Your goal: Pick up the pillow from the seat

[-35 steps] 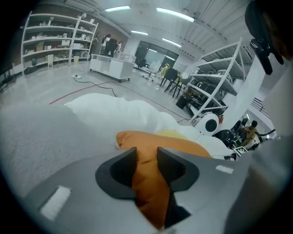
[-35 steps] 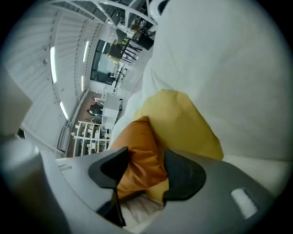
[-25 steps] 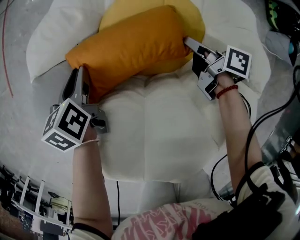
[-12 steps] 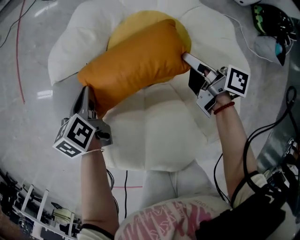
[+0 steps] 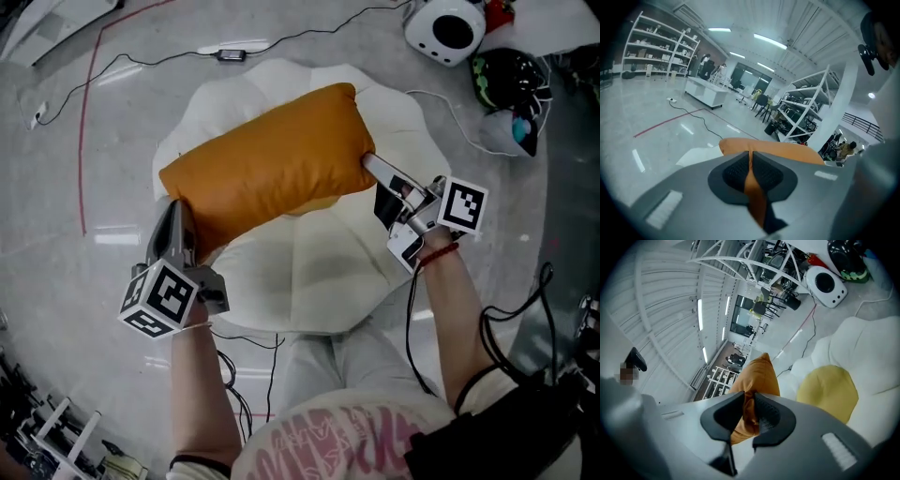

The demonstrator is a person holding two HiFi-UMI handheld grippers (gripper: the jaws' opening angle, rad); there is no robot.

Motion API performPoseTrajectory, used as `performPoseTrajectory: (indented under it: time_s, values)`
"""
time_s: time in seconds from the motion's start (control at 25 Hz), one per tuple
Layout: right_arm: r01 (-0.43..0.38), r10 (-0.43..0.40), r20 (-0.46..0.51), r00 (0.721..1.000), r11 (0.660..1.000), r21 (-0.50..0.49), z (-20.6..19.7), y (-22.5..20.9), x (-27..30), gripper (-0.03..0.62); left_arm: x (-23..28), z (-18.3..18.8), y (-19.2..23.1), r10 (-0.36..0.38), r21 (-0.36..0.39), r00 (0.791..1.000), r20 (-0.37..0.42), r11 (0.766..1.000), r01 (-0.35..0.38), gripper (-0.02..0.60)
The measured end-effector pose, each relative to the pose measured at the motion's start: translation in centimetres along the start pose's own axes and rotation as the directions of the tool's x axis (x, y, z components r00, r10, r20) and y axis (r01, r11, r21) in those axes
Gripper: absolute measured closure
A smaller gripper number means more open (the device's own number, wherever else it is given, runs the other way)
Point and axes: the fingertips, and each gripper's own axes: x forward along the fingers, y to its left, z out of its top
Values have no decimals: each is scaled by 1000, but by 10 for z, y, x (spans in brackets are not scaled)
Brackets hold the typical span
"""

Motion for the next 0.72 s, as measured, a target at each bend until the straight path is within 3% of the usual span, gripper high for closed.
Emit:
performPoseTrajectory:
  time_s: [0.2, 0.44, 0.56, 0.72]
  values:
    - [-90, 90, 55, 994, 996, -4, 20, 73, -32, 526, -44, 39, -43, -47, 17, 997, 59, 999, 46, 560]
    - [-159, 171, 104, 980, 981, -114, 33, 182, -64, 526, -106, 116, -87, -131, 68, 976, 172, 990, 121, 563]
    - [-210, 238, 124, 963, 955, -208, 51, 248, -76, 525, -139, 174, -118, -191, 131, 945, 265, 978, 161, 565]
    - [-264, 327, 141, 935, 902, -342, 70, 334, -89, 525, -187, 248, -154, -279, 219, 881, 383, 953, 207, 571]
